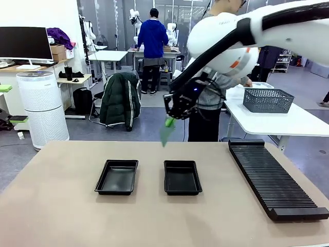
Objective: Inspect and transfer BCBs to ESD trays.
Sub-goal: Pick up the Blank PCB from the PCB Rack and place it in the left ESD tray.
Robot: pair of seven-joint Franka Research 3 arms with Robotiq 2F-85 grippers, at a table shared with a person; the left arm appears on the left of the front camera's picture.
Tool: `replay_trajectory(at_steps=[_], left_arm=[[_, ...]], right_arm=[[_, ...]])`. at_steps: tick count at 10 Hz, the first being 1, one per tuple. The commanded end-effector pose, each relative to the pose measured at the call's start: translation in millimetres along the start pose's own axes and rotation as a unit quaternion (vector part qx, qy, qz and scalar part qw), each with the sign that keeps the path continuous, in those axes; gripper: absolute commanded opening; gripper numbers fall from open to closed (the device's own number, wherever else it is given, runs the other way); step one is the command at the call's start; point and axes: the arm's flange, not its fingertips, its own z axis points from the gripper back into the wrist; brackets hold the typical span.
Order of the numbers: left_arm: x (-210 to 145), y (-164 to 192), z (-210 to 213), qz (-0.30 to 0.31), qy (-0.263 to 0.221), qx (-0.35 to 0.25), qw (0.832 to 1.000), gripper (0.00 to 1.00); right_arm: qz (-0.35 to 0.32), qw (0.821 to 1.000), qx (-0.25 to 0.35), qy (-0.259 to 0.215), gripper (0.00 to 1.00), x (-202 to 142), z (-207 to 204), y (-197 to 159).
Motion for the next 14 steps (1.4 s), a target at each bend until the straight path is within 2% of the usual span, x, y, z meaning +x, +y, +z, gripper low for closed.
replay_trajectory(at_steps=[1,5,9,14], left_arm=[[-1,-1,0,0.005,-0.004,0.001,1.0,1.0],[-1,-1,0,0.005,-0.004,0.001,1.0,1.0],[-1,-1,0,0.005,-0.004,0.001,1.0,1.0],[-1,-1,0,0.005,-0.004,0.001,1.0,1.0]], right_arm=[[-0.046,0.999,0.028,-0.005,0.02,12,-31,19],[-0.08,0.991,0.094,-0.056,0.02,0,-86,54],[-0.091,0.99,0.102,-0.045,0.02,-6,-131,74],[-0.09,0.989,0.108,-0.037,0.02,-5,-177,70]])
